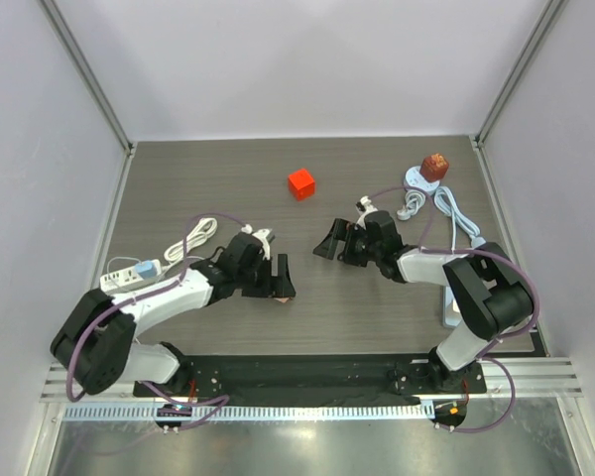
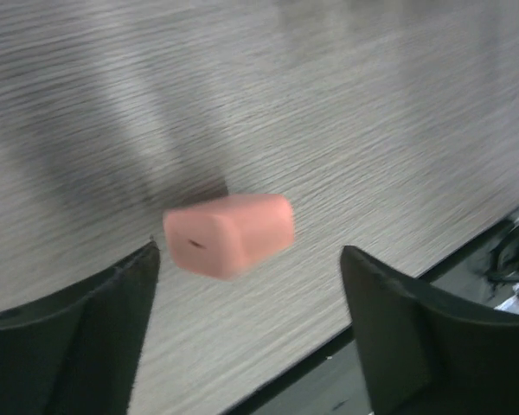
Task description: Pull the plug off the socket
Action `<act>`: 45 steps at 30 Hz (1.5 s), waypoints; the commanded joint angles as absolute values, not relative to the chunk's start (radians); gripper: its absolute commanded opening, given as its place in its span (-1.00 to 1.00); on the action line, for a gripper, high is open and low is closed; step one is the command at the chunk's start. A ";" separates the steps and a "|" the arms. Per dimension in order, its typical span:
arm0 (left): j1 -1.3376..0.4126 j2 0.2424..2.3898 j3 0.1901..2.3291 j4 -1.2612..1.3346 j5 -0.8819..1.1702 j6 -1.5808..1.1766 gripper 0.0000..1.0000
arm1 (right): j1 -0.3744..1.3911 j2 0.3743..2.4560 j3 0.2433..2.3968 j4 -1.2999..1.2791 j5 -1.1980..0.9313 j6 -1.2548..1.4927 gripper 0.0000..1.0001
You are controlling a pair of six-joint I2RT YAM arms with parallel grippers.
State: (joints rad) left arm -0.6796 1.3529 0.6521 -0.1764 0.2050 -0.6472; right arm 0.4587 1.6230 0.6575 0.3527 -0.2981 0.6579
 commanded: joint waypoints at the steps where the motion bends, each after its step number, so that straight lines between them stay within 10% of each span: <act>1: -0.681 1.215 0.647 -0.188 0.092 -0.721 0.74 | 0.468 1.606 0.641 0.416 -0.322 0.660 0.93; 3: -0.683 1.158 0.650 -0.256 0.022 -0.745 0.99 | 0.468 1.611 0.632 0.436 -0.322 0.663 0.93; 19: -0.655 0.911 0.879 -0.813 -0.486 -0.864 1.00 | 0.535 1.640 0.629 0.449 -0.250 0.638 0.92; 45: -0.170 1.414 0.916 -0.221 -0.517 -0.665 0.99 | 0.586 1.700 0.698 0.387 -0.301 0.607 0.92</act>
State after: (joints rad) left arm -0.2214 1.3647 0.9195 -0.3466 -0.5106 -0.6250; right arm 0.5808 1.6882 0.6834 0.4438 -0.2852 0.6304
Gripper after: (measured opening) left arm 0.996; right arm 0.957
